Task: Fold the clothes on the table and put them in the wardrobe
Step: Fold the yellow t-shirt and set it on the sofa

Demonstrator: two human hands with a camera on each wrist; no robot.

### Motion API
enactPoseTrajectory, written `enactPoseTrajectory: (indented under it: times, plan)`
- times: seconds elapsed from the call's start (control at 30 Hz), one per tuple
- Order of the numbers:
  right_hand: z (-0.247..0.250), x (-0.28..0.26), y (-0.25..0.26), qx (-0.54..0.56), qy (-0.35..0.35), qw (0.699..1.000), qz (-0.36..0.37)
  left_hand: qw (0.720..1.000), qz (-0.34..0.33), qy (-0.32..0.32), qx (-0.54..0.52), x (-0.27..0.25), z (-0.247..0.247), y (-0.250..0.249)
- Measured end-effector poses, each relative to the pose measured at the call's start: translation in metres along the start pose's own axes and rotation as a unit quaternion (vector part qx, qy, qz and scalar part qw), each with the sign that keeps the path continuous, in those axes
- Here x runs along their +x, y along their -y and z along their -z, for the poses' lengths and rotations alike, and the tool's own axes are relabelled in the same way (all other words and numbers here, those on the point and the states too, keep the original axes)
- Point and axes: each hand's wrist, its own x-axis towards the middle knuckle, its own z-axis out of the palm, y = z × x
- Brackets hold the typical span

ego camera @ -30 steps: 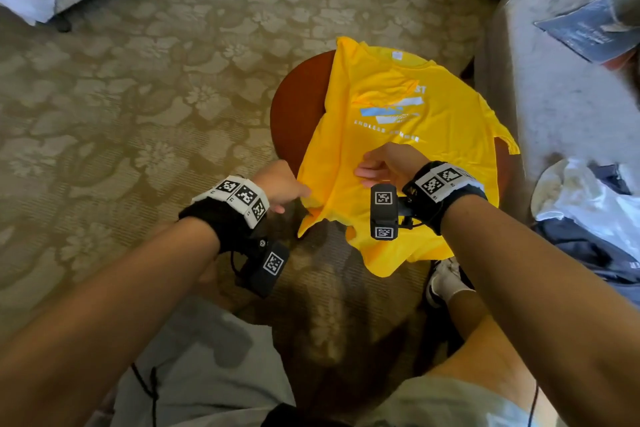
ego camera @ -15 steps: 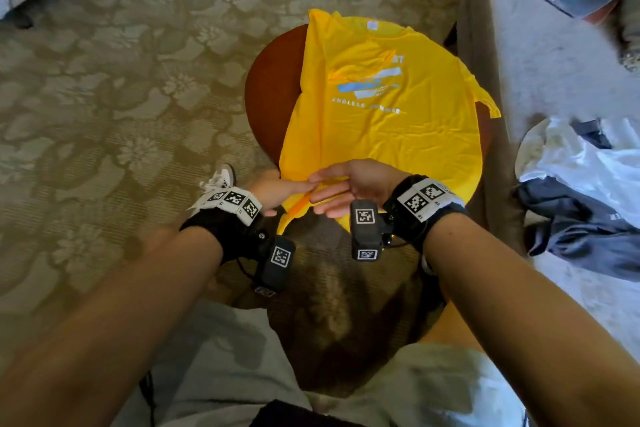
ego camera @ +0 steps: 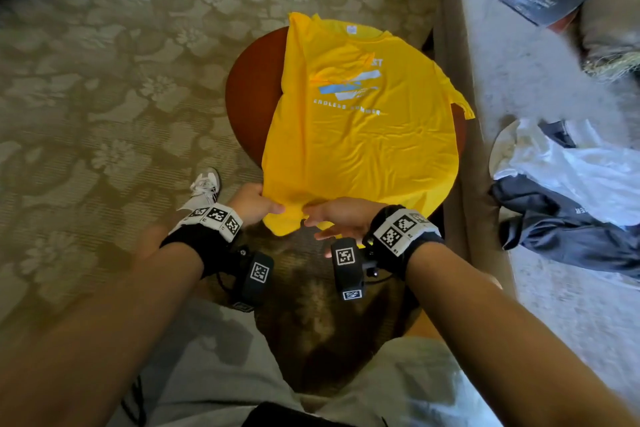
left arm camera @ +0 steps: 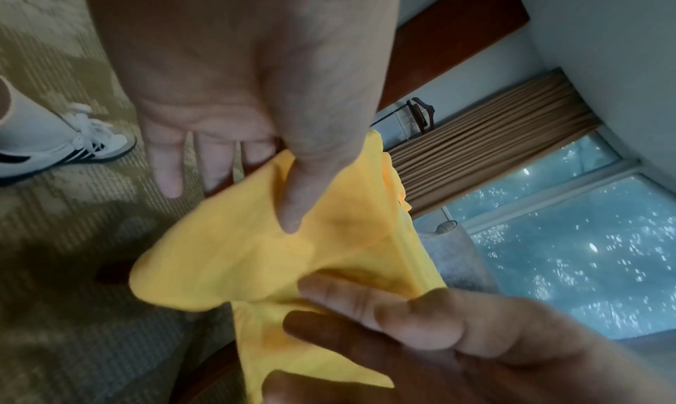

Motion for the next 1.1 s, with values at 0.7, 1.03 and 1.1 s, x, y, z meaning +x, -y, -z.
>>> enactPoseTrajectory:
  times: [0.7, 1.03, 1.1]
  plan:
    - [0.146, -0.022, 0.037, 0.359, -0.258, 0.889, 0.120, 0.987, -0.021, -0.070, 0.143, 0.025, 0.011, -0.174]
    - [0.295, 0.010, 0.053, 0.438, -0.467, 0.763, 0.090, 0.993, -0.101, 0.007, 0.060, 0.111, -0.090, -0.322]
    - [0.318, 0.022, 0.048, 0.406, -0.489, 0.768, 0.076, 0.993, -0.112, 0.020, 0.027, 0.135, -0.108, -0.341]
